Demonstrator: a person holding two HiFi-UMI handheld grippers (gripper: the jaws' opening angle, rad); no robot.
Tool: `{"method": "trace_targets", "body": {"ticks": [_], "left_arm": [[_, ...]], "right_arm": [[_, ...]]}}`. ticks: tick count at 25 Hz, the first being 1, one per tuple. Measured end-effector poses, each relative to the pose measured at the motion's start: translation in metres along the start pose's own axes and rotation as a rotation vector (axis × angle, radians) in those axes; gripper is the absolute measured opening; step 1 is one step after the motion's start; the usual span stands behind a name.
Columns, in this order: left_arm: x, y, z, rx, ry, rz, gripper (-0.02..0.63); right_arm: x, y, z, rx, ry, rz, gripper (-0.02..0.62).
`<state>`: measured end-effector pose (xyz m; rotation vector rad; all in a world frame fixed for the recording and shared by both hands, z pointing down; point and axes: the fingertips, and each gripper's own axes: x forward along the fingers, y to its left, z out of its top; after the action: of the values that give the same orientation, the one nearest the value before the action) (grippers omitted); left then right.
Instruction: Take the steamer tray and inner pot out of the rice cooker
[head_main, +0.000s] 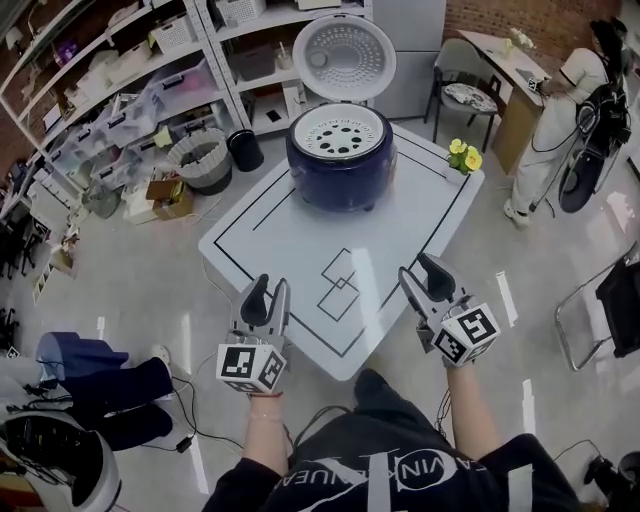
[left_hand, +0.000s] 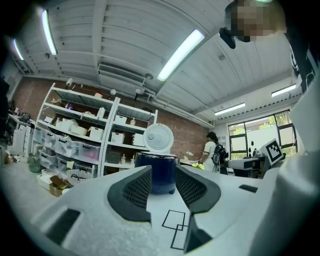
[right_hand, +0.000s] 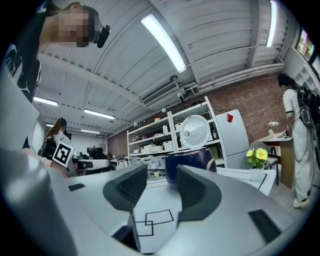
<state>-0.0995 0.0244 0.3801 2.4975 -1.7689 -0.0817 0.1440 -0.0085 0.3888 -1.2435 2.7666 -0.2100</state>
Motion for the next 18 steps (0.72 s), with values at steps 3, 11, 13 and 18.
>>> {"method": "trace_targets", "body": {"ticks": [3,11,13,18], "left_arm": [[0.031,0.010,0.005,-0.012,-0.005,0.016,0.117],[0.099,0.031,0.003,0.004,0.035,0.042,0.117],[0.115,0.034,0.006,0.012,0.041,0.048,0.117],[0.148,0.038,0.014,0.001,0.045,0.056,0.117]], "right_arm": [[0.029,-0.021,0.002,0.002,0.012,0.015,0.182],[0.096,-0.067,0.006,-0.014,0.029,0.072,0.181],[0.111,-0.078,0.009,0.003,0.021,0.081,0.181],[0.140,-0.103,0.023,0.019,-0.002,0.098,0.181]]}}
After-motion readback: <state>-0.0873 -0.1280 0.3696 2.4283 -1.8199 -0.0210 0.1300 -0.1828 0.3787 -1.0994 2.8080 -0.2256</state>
